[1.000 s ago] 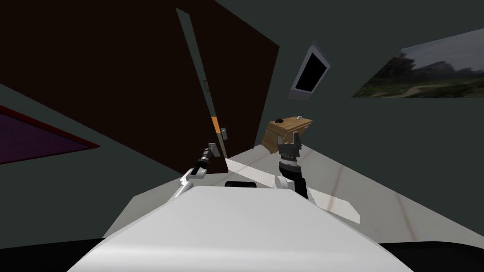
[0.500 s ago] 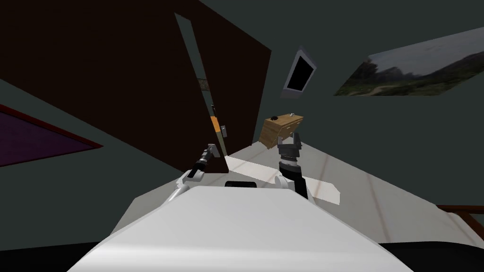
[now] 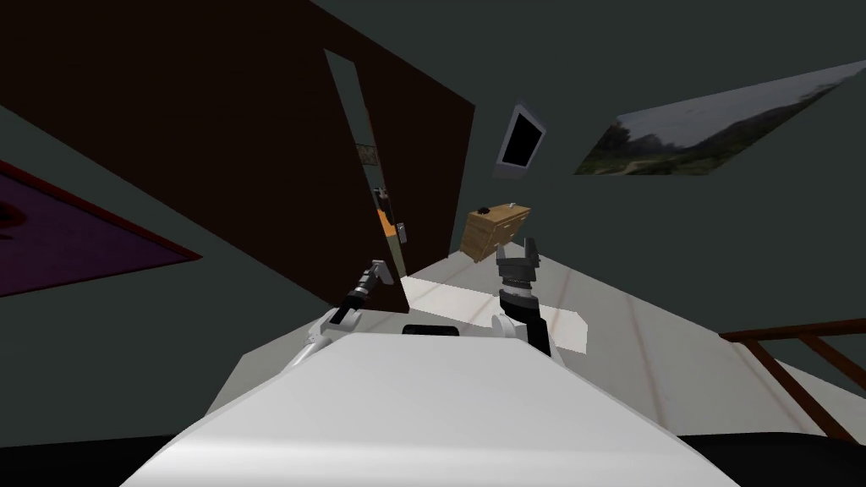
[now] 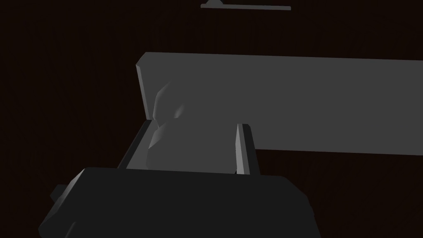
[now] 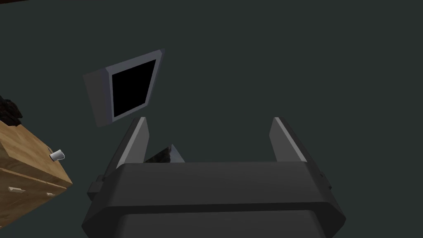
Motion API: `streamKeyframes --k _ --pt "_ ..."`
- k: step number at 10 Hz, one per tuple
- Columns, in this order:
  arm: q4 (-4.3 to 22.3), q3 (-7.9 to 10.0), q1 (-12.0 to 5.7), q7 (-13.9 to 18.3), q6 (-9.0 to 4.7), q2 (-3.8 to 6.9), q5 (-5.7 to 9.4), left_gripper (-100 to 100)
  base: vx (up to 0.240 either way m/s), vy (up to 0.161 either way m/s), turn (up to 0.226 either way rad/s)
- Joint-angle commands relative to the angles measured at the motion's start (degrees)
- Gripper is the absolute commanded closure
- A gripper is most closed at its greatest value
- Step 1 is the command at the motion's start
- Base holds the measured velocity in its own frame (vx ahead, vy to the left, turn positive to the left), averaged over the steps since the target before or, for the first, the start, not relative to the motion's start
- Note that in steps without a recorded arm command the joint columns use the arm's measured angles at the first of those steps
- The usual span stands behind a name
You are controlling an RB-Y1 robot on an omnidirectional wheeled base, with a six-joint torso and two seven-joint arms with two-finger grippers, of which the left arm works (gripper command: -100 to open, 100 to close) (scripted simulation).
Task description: Pull the door open
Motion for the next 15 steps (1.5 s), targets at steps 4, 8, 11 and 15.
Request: streamKeyframes --k 4,8,11,15 --pt "-1.5 -1.94 3.02 2.6 -3.79 3.47 0.09 100 -0.202 0.094 -0.137" --pt "-2.7 -3.46 5.58 4.8 -6.82 6.41 0.18 100 -0.201 0.107 -0.112" --pt "-2.3 -3.92 5.87 5.2 -7.68 7.05 0.02 100 -0.154 0.053 -0.098" --pt "-1.7 -4.90 6.76 7.0 -10.70 9.31 -0.12 100 -0.189 0.103 -0.141"
